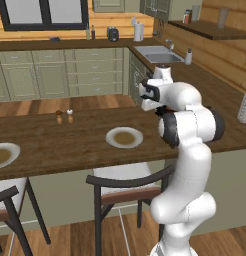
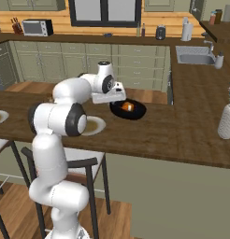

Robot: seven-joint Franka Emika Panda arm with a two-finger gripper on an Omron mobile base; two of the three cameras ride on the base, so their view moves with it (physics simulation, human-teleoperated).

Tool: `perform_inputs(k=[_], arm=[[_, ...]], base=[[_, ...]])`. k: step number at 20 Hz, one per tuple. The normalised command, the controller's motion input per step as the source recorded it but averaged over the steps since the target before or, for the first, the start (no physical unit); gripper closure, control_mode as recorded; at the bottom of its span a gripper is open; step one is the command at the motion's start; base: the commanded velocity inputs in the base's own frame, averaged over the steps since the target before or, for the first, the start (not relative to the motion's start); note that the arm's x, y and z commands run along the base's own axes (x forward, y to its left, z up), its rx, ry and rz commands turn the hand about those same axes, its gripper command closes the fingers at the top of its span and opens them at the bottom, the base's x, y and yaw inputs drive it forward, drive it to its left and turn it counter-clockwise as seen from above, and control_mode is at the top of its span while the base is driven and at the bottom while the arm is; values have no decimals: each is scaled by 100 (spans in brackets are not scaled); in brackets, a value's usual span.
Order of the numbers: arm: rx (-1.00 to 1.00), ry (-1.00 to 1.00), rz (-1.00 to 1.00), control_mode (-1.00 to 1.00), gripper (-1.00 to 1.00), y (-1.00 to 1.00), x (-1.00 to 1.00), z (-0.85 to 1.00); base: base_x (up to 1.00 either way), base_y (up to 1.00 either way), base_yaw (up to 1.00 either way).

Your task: Pick the chicken drumstick and mushroom from their plates and place them in the bowl. Then put the bowl in the fridge.

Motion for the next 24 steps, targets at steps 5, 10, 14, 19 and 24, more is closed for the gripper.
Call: perform_inputs(k=[5, 10, 14, 19, 24], arm=[[-3, 0, 40, -100, 100, 9, -84, 54], [0, 0, 43, -100, 100, 21, -72, 47], [-1, 0, 38, -100, 100, 20, -81, 51], [-2, 0, 36, -100, 100, 22, -94, 53], [0, -2, 33, -100, 100, 1, -99, 50]], base=[[0, 0, 0], [0, 0, 0], [0, 0, 0], [0, 0, 0], [0, 0, 0]])
